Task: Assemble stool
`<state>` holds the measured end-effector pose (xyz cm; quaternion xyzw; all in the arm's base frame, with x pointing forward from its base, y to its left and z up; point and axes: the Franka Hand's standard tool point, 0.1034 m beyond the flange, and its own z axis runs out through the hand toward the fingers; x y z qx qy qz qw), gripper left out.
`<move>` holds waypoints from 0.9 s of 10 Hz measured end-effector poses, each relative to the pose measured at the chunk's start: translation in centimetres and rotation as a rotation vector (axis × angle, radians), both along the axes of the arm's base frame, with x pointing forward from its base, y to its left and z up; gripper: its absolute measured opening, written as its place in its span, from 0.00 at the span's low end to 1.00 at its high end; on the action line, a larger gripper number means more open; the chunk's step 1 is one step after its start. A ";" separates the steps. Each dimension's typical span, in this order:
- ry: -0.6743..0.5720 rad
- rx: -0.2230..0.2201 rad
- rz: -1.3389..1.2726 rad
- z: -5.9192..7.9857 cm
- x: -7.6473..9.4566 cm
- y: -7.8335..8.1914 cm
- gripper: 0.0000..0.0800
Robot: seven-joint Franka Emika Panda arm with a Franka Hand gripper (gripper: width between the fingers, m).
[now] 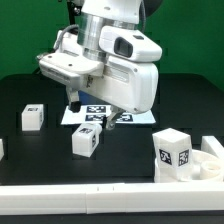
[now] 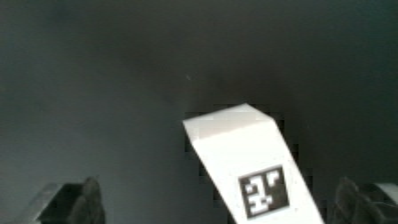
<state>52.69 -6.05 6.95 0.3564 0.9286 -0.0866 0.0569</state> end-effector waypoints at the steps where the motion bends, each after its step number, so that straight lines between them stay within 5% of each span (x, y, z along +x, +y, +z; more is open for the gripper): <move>1: -0.020 0.006 -0.120 -0.2 -0.2 0.0 0.81; 9: -0.123 0.027 -1.066 0.8 0.3 -2.0 0.81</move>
Offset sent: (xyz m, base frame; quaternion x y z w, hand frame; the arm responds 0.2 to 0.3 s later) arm 0.0053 -0.0287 0.0024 0.0033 -0.0089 0.3009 0.9536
